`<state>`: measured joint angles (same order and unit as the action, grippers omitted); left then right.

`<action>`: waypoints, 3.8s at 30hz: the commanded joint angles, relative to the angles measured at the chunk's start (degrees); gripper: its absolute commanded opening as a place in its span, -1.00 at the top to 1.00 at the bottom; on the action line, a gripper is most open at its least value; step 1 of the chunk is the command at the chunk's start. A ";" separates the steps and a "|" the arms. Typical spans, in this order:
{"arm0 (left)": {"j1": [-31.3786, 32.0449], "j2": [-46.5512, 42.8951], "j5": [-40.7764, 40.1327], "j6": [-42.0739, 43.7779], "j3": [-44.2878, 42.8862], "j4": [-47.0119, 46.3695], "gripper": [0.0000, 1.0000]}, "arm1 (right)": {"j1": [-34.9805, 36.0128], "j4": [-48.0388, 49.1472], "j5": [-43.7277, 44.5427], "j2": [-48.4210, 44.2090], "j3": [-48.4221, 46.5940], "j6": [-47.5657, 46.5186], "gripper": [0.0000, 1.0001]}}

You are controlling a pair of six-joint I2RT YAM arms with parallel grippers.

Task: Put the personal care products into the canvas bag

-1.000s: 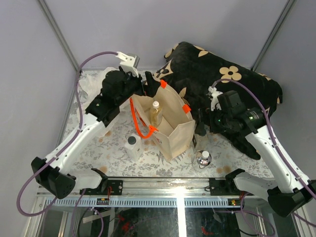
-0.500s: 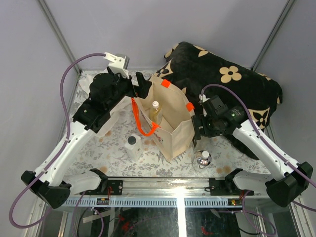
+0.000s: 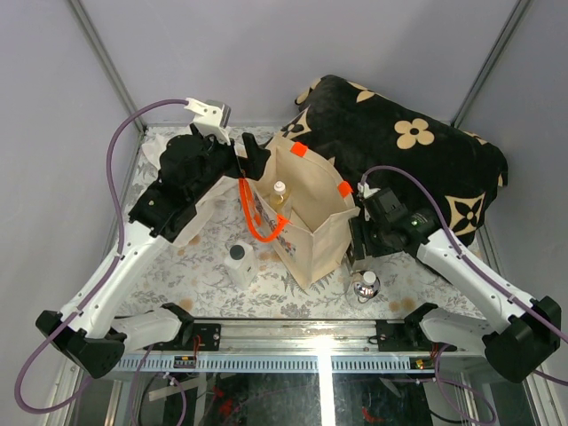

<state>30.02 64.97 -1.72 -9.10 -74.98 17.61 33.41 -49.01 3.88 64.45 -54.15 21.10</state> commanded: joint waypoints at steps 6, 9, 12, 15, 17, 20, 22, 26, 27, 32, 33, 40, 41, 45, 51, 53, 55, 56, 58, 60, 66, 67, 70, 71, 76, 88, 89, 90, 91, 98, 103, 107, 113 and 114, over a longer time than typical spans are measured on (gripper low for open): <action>0.35 -0.26 -0.37 0.14 0.81 -1.17 -0.99 | 0.28 3.02 1.55 -2.49 -2.93 -0.69 0.20; 0.34 -0.36 -0.38 0.23 1.09 -1.24 -0.99 | 0.28 2.83 1.72 -2.50 -3.46 -0.62 0.52; 0.30 -0.28 -0.29 0.15 1.21 -1.26 -0.99 | 0.19 1.94 2.60 -2.39 -3.94 -0.43 0.81; 0.30 -0.35 -0.11 0.12 1.22 -1.24 -0.99 | 0.27 -0.58 4.49 -2.73 -5.80 0.25 1.00; 0.30 -0.35 -0.14 0.13 1.19 -1.26 -0.99 | 0.25 -2.06 5.69 -3.79 -7.36 0.90 1.00; 0.28 -0.24 -0.36 0.22 1.12 -1.14 -0.99 | 0.27 -4.65 6.60 -5.27 -11.02 1.62 1.00; 0.26 -0.07 -0.64 0.23 1.10 -0.87 -0.99 | 0.27 -7.31 7.74 -5.50 -14.42 1.92 1.00; 0.32 0.41 -1.05 0.53 1.36 -0.35 -0.99 | 0.25 -10.53 11.51 -4.49 -21.29 0.56 1.00; 0.30 0.45 -1.01 0.77 1.40 -0.15 -0.99 | 0.26 -10.44 11.97 -3.73 -22.91 -0.25 1.00; 0.31 0.74 -2.41 1.68 2.58 0.78 -0.99 | 0.26 -7.72 13.59 2.50 -33.69 -5.39 1.00; 0.30 0.67 -2.68 1.71 2.95 0.81 -0.99 | 0.25 -7.27 13.87 4.27 -36.74 -6.64 1.00; 0.28 0.25 -2.97 1.72 4.52 0.69 -0.99 | 0.42 -3.60 12.19 15.14 -56.81 -16.04 1.00; 0.30 0.22 -2.93 1.72 4.54 0.68 -0.99 | 0.47 -3.14 12.90 16.32 -58.87 -17.45 1.00; 0.29 0.24 -2.93 1.63 4.77 0.55 -0.99 | 0.68 -0.49 11.19 18.72 -64.68 -21.65 1.00; 0.30 1.05 -2.55 1.72 4.68 0.41 -0.99 | 1.72 6.87 1.49 16.69 -64.49 -23.96 1.00; 0.30 1.44 -2.52 1.80 4.54 0.33 -0.99 | 2.42 8.94 -1.78 15.63 -62.96 -23.85 1.00; 0.35 1.70 -2.58 1.89 4.49 0.23 -0.99 | 3.14 10.69 -4.17 14.40 -61.34 -23.55 1.00; 0.32 1.88 -2.66 1.90 4.42 0.16 -0.99 | 3.58 11.68 -4.79 13.64 -60.14 -23.25 1.00; 0.30 2.21 -2.60 1.90 4.20 0.16 -0.99 | 4.12 13.34 -6.04 12.32 -57.94 -22.04 1.00; 0.35 2.62 -2.64 1.98 3.98 0.15 -0.99 | 4.48 14.30 -7.21 11.48 -55.56 -20.89 1.00; 0.30 3.37 -2.34 2.07 4.01 -0.42 -0.99 | 6.03 15.16 -7.39 10.96 -47.61 -18.02 1.00; 0.30 3.47 -2.39 2.07 4.05 -0.51 -0.99 | 6.67 15.54 -7.05 10.92 -45.83 -17.59 1.00; 0.35 3.61 -2.42 2.07 4.39 -0.72 -0.99 | 7.51 16.78 -5.64 11.03 -40.88 -16.60 1.00; 0.27 3.65 -2.31 2.07 4.33 -0.75 -0.99 | 7.60 17.18 -5.45 11.24 -39.21 -16.20 1.00; 0.30 3.59 -2.37 2.50 3.57 -0.64 -0.99 | 7.81 19.35 -4.68 13.29 -34.18 -15.50 1.00; 0.23 3.02 -3.29 3.55 3.08 0.56 -0.99 | 7.81 29.53 -4.18 23.07 -30.16 -16.18 1.00; 0.26 2.87 -3.43 3.49 3.28 0.54 -0.99 | 7.87 30.08 -3.98 24.04 -30.25 -16.23 1.00; 0.20 2.79 -3.46 3.52 3.41 0.50 -0.99 | 8.01 30.34 -3.60 24.97 -30.44 -16.51 1.00; 0.21 2.60 -3.56 3.52 3.51 0.57 -0.99 | 8.07 30.67 -2.88 25.81 -30.68 -16.79 1.00; 0.17 1.94 -3.68 3.06 4.13 0.51 -0.99 | 8.88 30.28 1.55 30.42 -31.82 -18.33 1.00; 0.23 1.81 -3.26 2.59 3.94 0.82 -0.99 | 10.12 29.33 3.26 29.20 -31.56 -18.39 0.13; 0.17 1.22 -3.32 2.09 4.15 4.17 -0.99 | 10.33 27.57 4.28 26.53 -32.56 -18.37 -0.31; 0.30 -4.49 -4.97 -2.23 8.86 12.45 -0.99 | 10.28 22.61 6.30 25.64 -34.85 -20.36 -0.79; 0.30 -5.84 -5.01 -3.34 9.62 13.97 -0.99 | 10.35 22.04 6.98 25.64 -35.08 -20.54 -0.80</action>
<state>30.09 64.05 -5.23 -8.71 -68.07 25.17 43.40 -26.74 7.09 92.82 -85.65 2.33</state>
